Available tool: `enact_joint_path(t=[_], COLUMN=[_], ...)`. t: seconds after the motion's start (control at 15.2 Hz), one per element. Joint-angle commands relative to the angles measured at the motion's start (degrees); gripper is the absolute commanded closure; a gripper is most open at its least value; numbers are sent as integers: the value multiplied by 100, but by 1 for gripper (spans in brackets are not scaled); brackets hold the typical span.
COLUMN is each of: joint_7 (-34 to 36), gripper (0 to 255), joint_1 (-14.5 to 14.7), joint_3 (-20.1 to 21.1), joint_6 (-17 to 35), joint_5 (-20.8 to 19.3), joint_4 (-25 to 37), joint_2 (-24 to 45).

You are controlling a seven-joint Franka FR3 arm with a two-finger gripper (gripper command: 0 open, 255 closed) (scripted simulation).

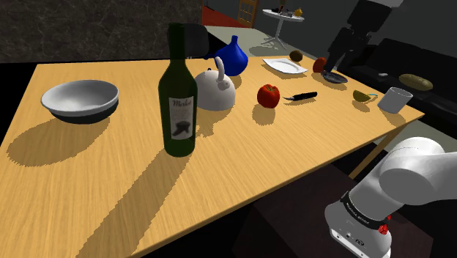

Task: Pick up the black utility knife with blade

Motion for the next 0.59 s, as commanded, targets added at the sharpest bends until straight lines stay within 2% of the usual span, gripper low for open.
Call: enact_joint_path(t=[0.0,0.53], joint_7=[0,-2828], gripper=[0,0], joint_1=[0,465], joint_3=[0,-1306], joint_6=[0,408], joint_5=[0,-1025], joint_4=[0,-594], joint_2=[0,151])
